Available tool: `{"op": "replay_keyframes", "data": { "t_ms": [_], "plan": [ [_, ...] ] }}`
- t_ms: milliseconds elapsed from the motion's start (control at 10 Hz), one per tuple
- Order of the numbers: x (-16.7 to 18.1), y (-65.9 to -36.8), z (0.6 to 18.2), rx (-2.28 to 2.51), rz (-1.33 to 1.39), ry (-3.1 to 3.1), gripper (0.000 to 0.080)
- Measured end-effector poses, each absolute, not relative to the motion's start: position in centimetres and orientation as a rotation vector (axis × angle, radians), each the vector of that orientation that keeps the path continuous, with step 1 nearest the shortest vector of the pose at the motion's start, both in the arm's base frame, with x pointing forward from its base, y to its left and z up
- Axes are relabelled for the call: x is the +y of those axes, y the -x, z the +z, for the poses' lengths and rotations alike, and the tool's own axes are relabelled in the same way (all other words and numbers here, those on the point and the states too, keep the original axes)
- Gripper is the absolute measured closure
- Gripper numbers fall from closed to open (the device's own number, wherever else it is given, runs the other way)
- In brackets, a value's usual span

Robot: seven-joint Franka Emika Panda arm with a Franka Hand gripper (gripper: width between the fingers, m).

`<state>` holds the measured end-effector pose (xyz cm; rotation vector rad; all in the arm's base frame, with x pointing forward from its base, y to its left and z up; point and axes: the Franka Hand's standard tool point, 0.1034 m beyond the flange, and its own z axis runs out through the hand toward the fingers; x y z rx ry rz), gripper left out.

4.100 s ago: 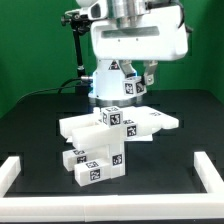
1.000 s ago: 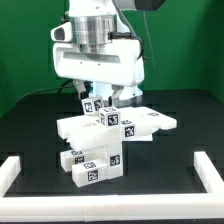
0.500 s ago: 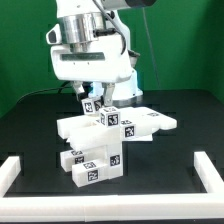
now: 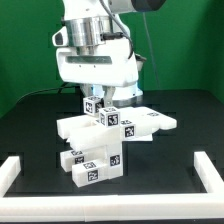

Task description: Assemble chair

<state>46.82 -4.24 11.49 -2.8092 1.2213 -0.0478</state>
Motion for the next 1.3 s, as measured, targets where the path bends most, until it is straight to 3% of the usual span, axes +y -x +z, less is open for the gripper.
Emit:
{"op": "replay_keyframes", "data": {
  "t_ms": [700, 1300],
  "plan": [
    [-4.18, -46.81, 11.44, 1.468, -0.036, 2.682, 0.0514],
    [-4.19, -47.2, 11.38, 2.275, -0.012, 2.002, 0.0512]
  ]
}}
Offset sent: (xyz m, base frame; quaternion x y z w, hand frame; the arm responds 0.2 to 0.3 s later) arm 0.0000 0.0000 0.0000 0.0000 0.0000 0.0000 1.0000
